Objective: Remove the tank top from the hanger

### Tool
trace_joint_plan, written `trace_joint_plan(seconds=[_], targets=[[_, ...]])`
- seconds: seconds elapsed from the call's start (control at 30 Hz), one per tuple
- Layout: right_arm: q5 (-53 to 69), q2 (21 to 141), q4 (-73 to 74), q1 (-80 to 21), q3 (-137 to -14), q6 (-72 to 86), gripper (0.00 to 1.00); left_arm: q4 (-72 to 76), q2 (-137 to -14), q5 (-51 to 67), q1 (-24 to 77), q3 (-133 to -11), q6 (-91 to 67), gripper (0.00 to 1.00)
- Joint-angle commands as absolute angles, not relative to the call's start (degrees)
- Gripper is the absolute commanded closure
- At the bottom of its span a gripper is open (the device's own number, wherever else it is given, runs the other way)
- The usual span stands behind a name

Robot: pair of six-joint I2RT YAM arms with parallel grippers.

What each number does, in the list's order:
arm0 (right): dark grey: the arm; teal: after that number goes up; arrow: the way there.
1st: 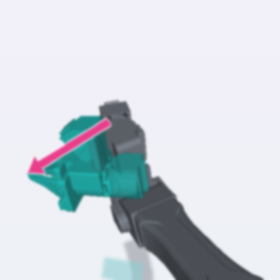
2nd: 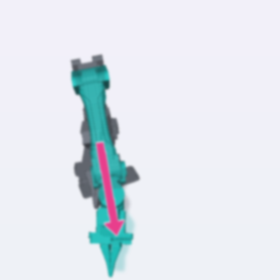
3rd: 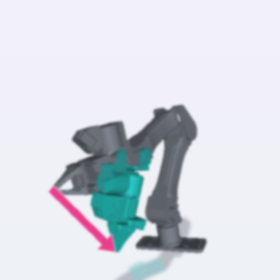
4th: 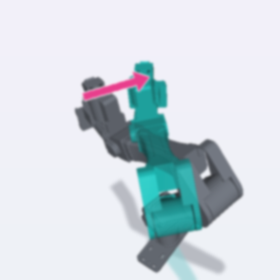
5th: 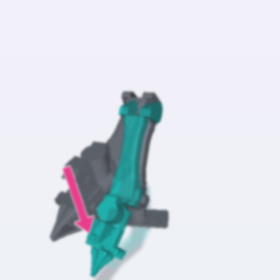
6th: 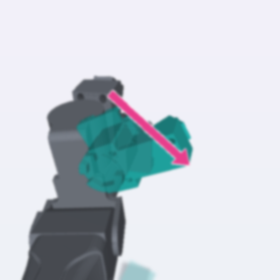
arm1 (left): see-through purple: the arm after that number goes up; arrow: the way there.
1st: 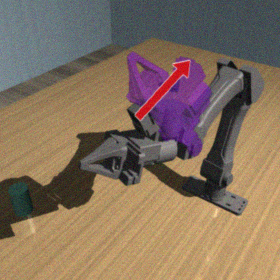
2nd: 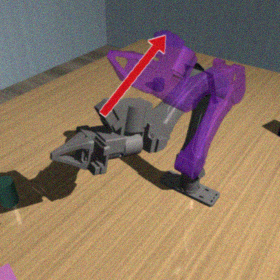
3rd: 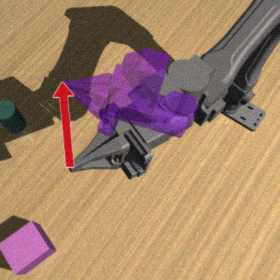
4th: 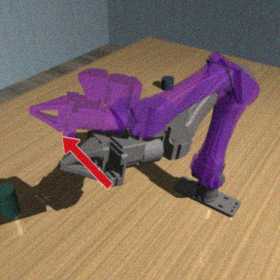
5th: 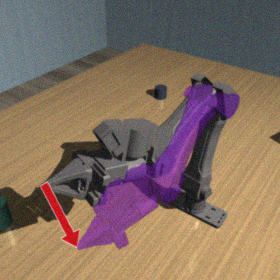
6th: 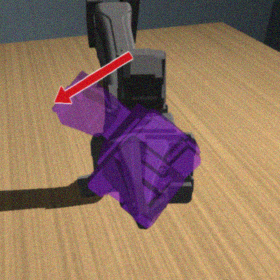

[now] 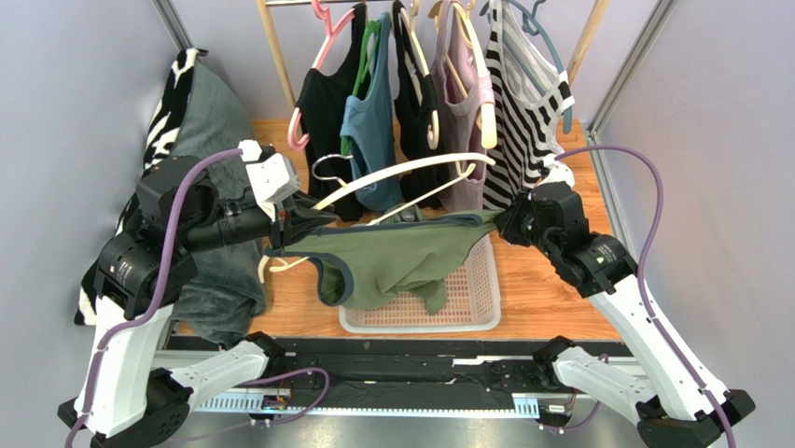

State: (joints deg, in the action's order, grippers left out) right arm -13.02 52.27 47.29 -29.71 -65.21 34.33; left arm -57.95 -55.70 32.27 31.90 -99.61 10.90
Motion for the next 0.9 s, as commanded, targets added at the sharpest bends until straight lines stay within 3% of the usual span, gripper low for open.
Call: trace_joint_plan(seconds=[0.0, 0.17, 0.23, 0.27, 0.3, 0.33, 0.5, 0.63, 0.87], targets=[[-20.21, 51.59, 49.39, -28.04, -63.2, 32.34, 1.0, -55.46, -54.49, 32.52, 31.29, -103.97, 12.04, 1.0], [-11.56, 49.84, 46.94, -28.21, -62.58, 29.54, 1.0, -54.93, -55.46, 33.57, 31.29, -103.1, 11.69, 1.0], [-8.71, 48.26, 43.69, -30.05, -63.01, 26.21, 0.96, -54.49, -56.51, 34.01, 31.38, -101.69, 11.86, 1.0], [-7.14, 47.9, 42.12, -32.41, -63.97, 24.71, 0.9, -54.32, -57.04, 33.93, 31.46, -100.65, 11.87, 1.0], [-6.77, 47.64, 41.75, -33.82, -64.85, 23.48, 0.73, -53.79, -58.09, 33.66, 31.81, -100.2, 11.95, 1.0], [-6.68, 47.46, 41.49, -35.23, -65.65, 20.6, 0.65, -53.79, -58.7, 33.4, 32.34, -99.76, 12.13, 1.0], [-10.02, 50.53, 44.46, -46.04, -73.37, 13.11, 0.4, -54.31, -63.01, 30.86, 36.47, -100.37, 13.62, 1.0], [-11.42, 52.38, 49.83, -51.23, -78.74, 8.62, 0.31, -56.16, -65.74, 28.48, 39.98, -102.92, 16.43, 1.0], [-5.2, 50.45, 56.86, -55.37, -88.41, 2.12, 0.3, -58.18, -68.55, 27.25, 43.32, -102.75, 19.95, 1.0]])
